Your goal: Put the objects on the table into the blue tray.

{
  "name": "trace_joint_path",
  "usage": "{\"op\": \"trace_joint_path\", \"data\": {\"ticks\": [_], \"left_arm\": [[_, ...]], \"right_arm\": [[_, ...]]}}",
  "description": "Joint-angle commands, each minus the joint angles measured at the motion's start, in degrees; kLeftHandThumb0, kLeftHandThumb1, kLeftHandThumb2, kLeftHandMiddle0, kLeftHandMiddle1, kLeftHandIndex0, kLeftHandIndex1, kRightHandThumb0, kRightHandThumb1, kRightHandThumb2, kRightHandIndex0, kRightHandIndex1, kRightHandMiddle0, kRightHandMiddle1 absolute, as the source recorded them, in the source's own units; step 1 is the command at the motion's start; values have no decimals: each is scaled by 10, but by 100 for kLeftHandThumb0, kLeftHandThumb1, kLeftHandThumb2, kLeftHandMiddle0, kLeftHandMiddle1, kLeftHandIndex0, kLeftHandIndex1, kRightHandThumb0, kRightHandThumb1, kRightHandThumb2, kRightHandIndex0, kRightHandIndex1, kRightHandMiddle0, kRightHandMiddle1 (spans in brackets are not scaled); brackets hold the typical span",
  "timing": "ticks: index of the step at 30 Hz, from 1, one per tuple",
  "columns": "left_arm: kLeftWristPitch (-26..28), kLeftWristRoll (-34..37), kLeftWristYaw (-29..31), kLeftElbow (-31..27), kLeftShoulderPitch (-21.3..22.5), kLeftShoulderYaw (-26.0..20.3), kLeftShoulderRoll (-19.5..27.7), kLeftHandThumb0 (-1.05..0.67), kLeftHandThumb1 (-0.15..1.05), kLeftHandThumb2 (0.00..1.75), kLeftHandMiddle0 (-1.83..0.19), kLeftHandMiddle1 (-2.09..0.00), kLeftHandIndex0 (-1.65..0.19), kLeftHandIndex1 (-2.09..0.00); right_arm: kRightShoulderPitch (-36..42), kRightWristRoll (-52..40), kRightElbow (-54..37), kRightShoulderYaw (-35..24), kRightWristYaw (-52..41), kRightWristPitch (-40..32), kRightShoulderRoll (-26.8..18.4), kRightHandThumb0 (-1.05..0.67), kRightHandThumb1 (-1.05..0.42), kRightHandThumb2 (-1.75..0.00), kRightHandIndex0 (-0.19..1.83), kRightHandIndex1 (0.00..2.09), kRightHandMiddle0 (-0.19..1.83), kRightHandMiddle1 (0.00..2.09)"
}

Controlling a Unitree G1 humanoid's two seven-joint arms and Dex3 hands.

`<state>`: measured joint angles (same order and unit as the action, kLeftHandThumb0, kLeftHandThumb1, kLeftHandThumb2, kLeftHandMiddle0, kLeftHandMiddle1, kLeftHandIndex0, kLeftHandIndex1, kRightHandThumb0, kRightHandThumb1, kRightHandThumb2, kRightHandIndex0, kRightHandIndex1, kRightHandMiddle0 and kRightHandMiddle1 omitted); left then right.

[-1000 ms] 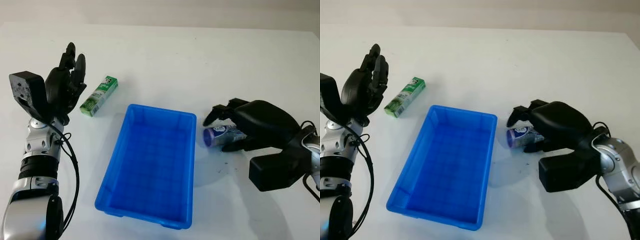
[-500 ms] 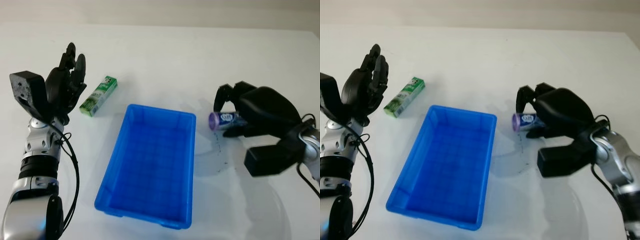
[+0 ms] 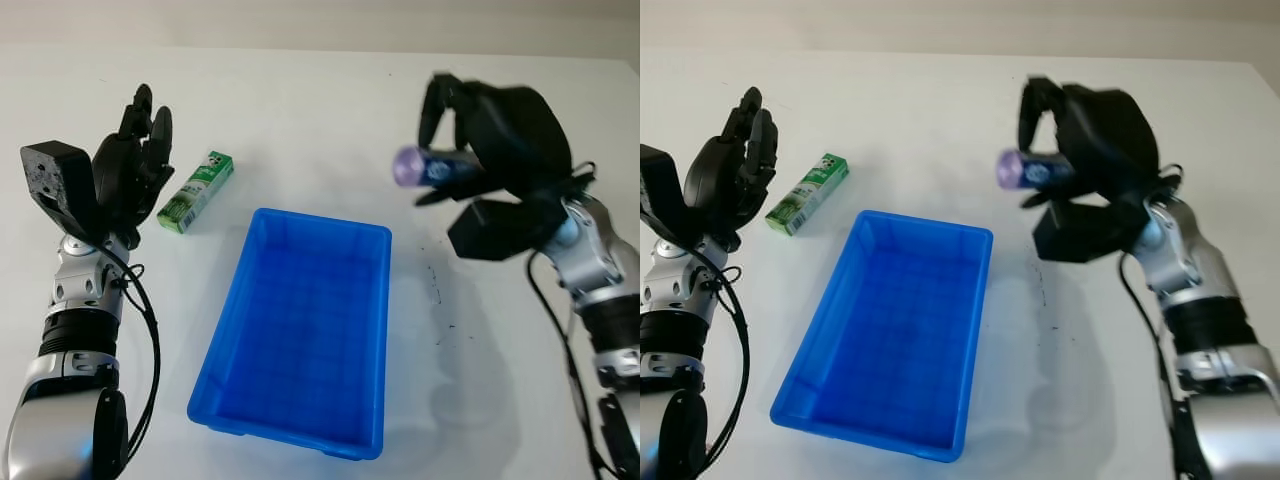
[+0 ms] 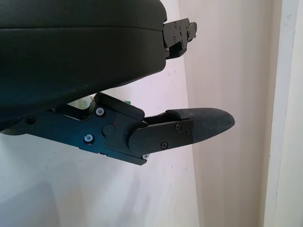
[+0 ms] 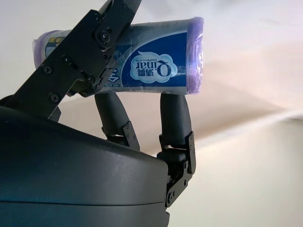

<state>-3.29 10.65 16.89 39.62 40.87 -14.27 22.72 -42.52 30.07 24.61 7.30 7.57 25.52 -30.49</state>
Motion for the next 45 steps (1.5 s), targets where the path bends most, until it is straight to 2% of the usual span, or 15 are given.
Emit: {"op": "trace_joint_path", "data": {"ticks": [1,6,10,20,23,24,26,28,30,31,34,35,38,42,45], "left_arm": [[-4,0,-1,-3,1,-1,1,-75,105,57,19,-5,18,-5],[-1,-1,-4,-2,0,-1,2,-75,105,57,19,-4,18,-5],[-6,-4,-2,2,0,1,4,-75,105,57,19,-4,18,-5],[-9,-8,-5,9,4,4,3,-75,105,57,19,-4,18,-5],[-7,-11,-9,9,5,8,3,-75,105,58,19,-5,18,-5],[-6,-12,-10,8,5,8,3,-75,105,58,19,-5,18,-5],[-5,-13,-11,8,6,9,3,-75,105,58,19,-5,18,-5],[-3,-14,-12,7,6,9,3,-75,105,58,19,-5,18,-5],[-3,-14,-13,8,6,9,3,-74,105,58,19,-5,18,-5],[-3,-14,-14,8,6,9,2,-74,105,58,19,-5,18,-5],[-2,-15,-16,8,7,9,1,-74,105,58,19,-5,18,-5],[-2,-16,-17,9,7,10,1,-74,105,58,19,-5,18,-6],[-3,-17,-21,9,8,10,-1,-74,105,58,18,-5,17,-6],[-6,-15,-18,10,7,9,0,-73,105,58,19,-5,17,-6],[-7,-13,-15,10,6,8,0,-73,105,58,19,-4,18,-5]], "right_arm": [[-6,-14,-25,3,-6,10,17,-28,-105,-19,112,209,91,209],[-3,-59,-57,14,-61,13,53,-35,-105,-27,120,209,97,209],[11,-116,-110,8,-133,-25,70,-38,-105,-31,128,209,103,209],[25,-361,-247,-27,-385,-267,61,-42,-105,-34,117,209,92,209],[16,-413,-257,-34,-449,-337,48,-48,-105,-24,96,209,69,209],[13,-425,-256,-36,-466,-352,44,-49,-105,-19,67,209,38,208],[6,-434,-249,-36,-496,-365,33,-54,-105,-13,16,208,6,195],[0,-427,-244,-32,-518,-364,21,-61,-105,-9,-10,177,-11,156],[-3,-421,-240,-29,-539,-352,12,-64,-105,-8,-16,151,-16,130],[-5,-419,-239,-27,-548,-349,9,-67,-105,-7,-18,116,-18,101],[-7,-416,-237,-25,-567,-343,4,-72,-104,-6,-16,45,-16,51],[-7,-416,-236,-25,-572,-339,4,-71,-104,-6,-16,33,-17,42],[-10,-423,-227,-29,-580,-337,9,-71,-105,-6,-19,6,-19,21],[-12,-421,-221,-34,-576,-333,10,-76,-105,-8,-19,0,-19,2],[-3,-410,-209,-53,-528,-297,29,-90,-105,-40,-19,0,-19,0]]}}
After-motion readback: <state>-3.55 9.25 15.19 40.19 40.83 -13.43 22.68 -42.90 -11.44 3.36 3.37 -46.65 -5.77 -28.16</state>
